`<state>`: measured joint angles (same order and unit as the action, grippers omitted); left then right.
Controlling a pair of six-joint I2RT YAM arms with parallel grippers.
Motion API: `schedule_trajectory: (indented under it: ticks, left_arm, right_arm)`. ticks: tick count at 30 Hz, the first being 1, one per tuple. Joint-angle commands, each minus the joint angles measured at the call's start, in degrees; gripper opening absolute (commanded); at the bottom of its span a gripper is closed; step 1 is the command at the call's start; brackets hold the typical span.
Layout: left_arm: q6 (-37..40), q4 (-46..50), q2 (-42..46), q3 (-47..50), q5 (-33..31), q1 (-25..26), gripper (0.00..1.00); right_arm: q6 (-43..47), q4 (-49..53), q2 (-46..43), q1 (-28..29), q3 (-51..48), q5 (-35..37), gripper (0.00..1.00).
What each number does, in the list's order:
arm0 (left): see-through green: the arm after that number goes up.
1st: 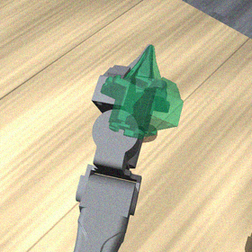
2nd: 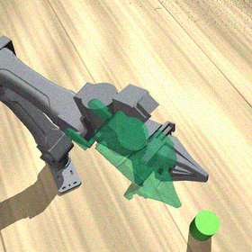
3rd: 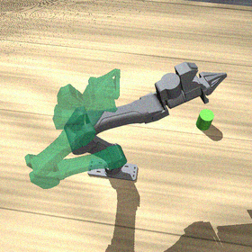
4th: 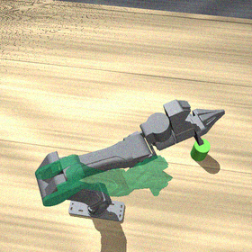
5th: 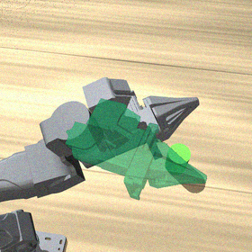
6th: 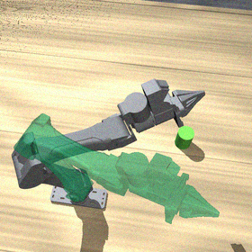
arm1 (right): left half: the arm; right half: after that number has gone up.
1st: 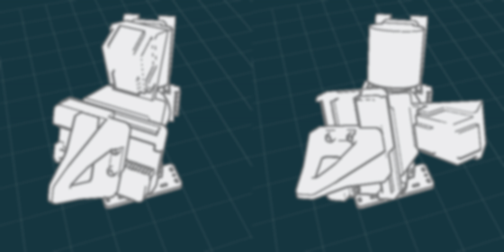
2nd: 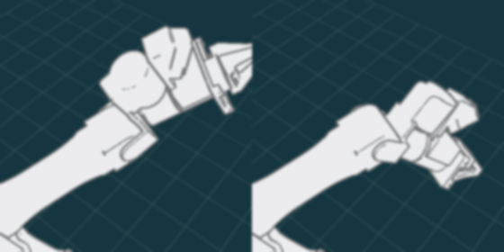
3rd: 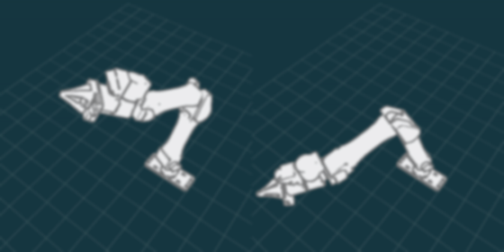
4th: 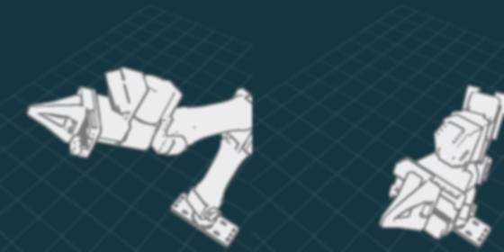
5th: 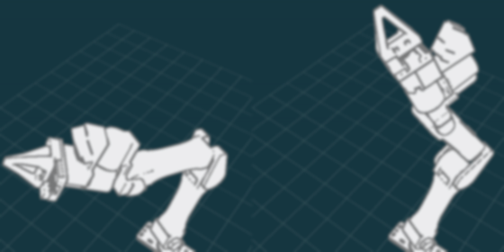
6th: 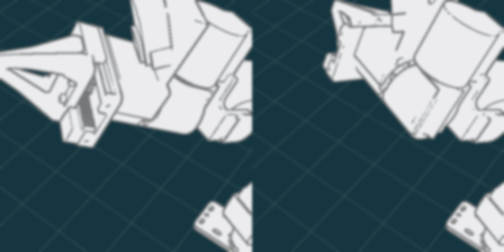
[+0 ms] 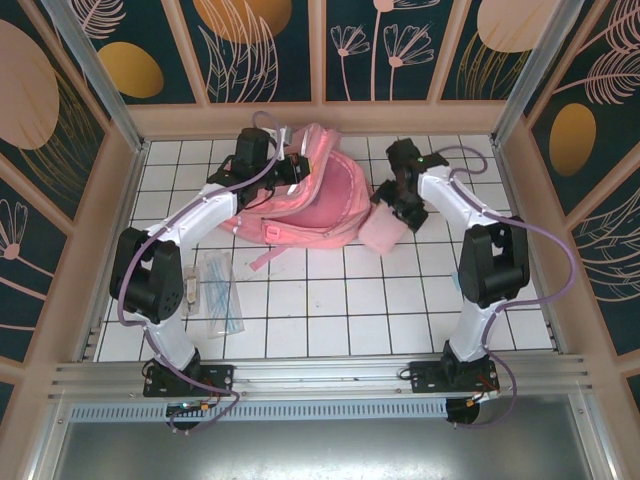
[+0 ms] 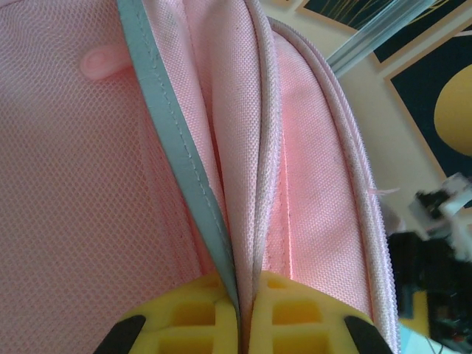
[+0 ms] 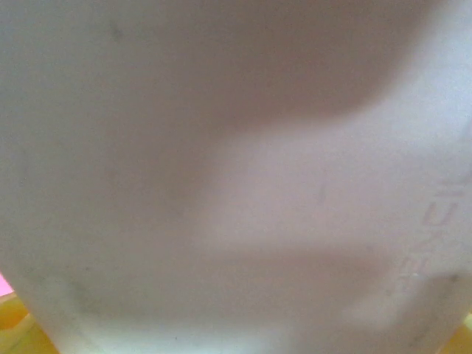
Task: Pack the student bag
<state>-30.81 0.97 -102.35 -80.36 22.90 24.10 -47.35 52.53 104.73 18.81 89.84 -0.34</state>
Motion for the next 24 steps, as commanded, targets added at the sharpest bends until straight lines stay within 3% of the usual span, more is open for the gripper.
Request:
schedule_trajectory:
  ticks: [1, 10, 16, 17, 20, 24]
  left_arm:
    - [-0.6, -9.9, 1.1, -2.9, 4.6, -0.3, 0.0]
    - [-2.6, -13.1, 2.6, -1.3, 8.3, -0.3, 0.0]
    - [-5.3, -16.6, 3.8, 0.7, 7.8, -0.3, 0.0]
    - [-5.8, -16.8, 3.7, 0.9, 7.5, -0.3, 0.0]
    - [-7.4, -17.8, 3.8, 1.4, 6.5, -0.5, 0.0]
    - [-9.1, -19.4, 3.8, 2.4, 5.1, -1.1, 0.0]
  right_arm:
    - [4.3, 2.1, 0.9, 0.0, 9.9, -2.2, 0.71]
    - [3.2, -6.3, 14.6, 3.1, 24.6, -10.3, 0.73]
    - [1.0, -13.6, 20.9, 5.8, 27.4, -17.7, 0.74]
    - [1.0, -14.1, 21.2, 6.2, 27.5, -18.6, 0.76]
    - [2.3, -13.6, 20.4, 6.7, 26.7, -18.7, 0.99]
    - [2.7, -16.8, 14.1, 6.0, 19.3, -17.1, 0.99]
